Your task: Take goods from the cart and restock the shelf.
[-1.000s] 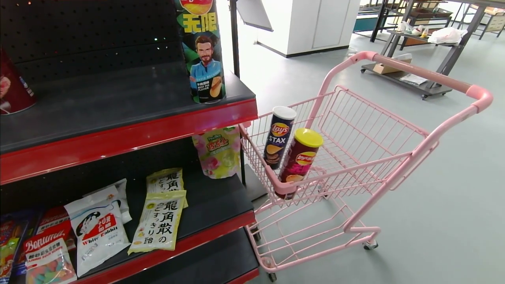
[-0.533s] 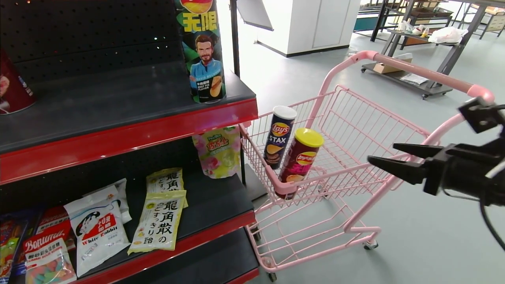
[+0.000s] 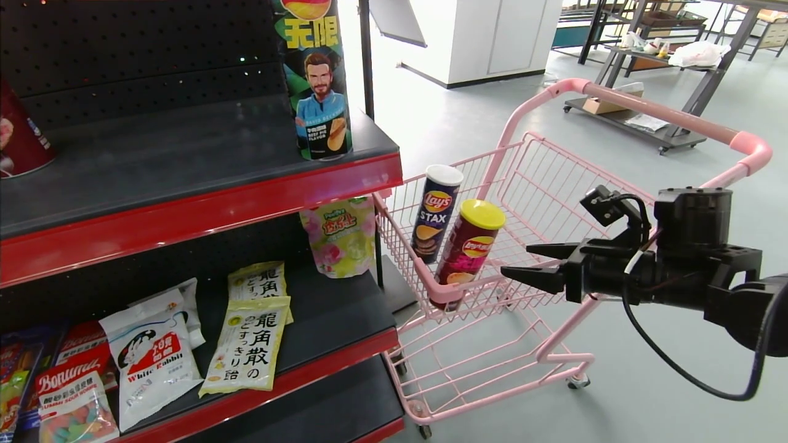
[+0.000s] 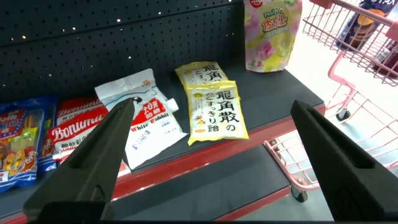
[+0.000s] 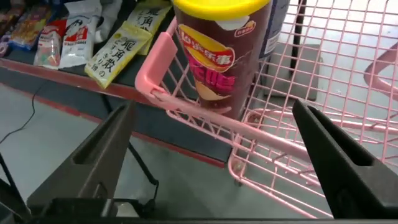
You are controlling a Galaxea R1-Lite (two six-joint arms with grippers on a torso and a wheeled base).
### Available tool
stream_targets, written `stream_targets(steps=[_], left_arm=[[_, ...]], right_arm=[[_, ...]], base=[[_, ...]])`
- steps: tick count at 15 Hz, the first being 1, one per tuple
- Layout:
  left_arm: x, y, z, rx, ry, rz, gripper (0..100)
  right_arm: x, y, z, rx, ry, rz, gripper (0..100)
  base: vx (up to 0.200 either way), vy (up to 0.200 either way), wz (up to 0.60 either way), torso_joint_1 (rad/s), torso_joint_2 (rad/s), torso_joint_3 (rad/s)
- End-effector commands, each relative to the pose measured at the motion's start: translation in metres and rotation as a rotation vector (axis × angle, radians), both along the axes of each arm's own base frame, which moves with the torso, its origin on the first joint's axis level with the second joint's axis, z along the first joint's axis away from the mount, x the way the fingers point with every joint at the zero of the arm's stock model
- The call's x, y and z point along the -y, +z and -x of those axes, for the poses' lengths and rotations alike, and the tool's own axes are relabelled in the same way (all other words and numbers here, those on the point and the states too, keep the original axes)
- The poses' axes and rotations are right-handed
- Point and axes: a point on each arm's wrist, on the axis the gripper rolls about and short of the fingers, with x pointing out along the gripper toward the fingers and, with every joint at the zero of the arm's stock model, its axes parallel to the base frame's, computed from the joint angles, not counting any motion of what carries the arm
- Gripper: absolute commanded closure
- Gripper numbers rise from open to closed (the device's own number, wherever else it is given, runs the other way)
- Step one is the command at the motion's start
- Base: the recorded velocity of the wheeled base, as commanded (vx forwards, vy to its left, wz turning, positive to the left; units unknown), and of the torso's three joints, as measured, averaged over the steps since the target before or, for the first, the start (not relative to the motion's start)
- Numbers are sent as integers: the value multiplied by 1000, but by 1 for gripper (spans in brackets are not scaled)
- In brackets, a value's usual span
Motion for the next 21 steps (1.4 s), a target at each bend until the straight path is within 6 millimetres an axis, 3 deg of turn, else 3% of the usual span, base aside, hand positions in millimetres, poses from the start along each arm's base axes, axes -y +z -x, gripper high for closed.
stream_targets(steps=[1, 12, 21], left_arm=[[0, 0, 0, -1, 0, 0, 0], [0, 0, 0, -1, 1, 0, 0], [0, 0, 0, -1, 1, -2, 0]], right_arm=[[-4, -13, -15, -22, 5, 3, 0], [-39, -17, -58, 22, 93, -19, 0], [-66, -45, -99, 18, 122, -21, 0]], base=[[0, 0, 0, 0, 0, 0], [0, 0, 0, 0, 0, 0], [0, 0, 0, 0, 0, 0]])
